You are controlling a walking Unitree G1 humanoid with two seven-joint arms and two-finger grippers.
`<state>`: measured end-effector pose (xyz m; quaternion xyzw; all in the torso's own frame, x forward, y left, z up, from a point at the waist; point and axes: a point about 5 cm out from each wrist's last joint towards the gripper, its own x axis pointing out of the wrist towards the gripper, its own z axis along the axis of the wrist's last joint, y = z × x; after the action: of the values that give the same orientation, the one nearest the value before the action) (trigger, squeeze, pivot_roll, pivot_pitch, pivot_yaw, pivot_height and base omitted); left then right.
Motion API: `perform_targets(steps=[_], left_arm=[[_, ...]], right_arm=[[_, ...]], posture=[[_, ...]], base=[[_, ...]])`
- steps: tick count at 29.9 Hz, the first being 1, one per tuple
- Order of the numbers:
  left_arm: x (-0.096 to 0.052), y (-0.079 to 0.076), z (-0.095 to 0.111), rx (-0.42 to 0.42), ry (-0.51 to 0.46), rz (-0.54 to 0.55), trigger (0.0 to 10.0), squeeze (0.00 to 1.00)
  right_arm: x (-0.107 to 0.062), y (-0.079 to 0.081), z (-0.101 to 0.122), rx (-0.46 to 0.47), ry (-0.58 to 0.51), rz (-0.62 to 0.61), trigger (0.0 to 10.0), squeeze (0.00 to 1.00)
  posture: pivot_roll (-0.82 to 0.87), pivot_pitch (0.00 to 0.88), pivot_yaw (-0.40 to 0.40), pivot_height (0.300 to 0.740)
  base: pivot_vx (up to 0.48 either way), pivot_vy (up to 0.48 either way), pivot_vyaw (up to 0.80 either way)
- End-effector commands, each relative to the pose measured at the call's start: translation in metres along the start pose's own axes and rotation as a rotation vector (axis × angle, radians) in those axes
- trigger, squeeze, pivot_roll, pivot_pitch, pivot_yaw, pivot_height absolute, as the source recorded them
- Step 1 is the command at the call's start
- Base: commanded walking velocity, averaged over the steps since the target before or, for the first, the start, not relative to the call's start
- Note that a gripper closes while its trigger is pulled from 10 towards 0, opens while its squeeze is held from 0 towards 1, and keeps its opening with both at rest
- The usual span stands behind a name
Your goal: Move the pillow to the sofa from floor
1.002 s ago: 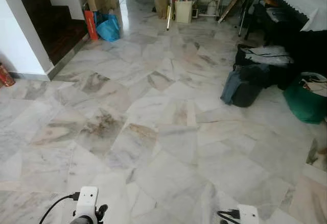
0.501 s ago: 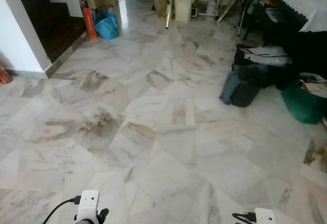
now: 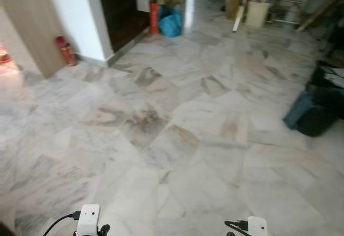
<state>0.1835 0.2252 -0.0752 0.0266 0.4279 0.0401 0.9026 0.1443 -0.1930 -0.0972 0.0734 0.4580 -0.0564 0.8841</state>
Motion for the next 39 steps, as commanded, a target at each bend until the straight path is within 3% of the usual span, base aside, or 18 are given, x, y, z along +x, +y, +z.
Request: perform_targets(steps=[1,39], left_arm=[[-0.0001,-0.0008,-0.0018,0.016,0.014,-0.009,10.0,0.0],[0.002,-0.0059,0.004,0.03,0.01,-0.026,10.0,0.0]], right_arm=[[-0.0001,0.0035,-0.0042,-0.003,0.024,0.001,10.0,0.0],[0.0006,0.0008,-0.0004,-0.005,0.023,0.009,10.0,0.0]], posture=[[0.04,0.0,-0.012,0.74],[0.04,0.0,-0.013,0.74]], base=[[0.0,0.0,0.8],[0.0,0.0,0.8]])
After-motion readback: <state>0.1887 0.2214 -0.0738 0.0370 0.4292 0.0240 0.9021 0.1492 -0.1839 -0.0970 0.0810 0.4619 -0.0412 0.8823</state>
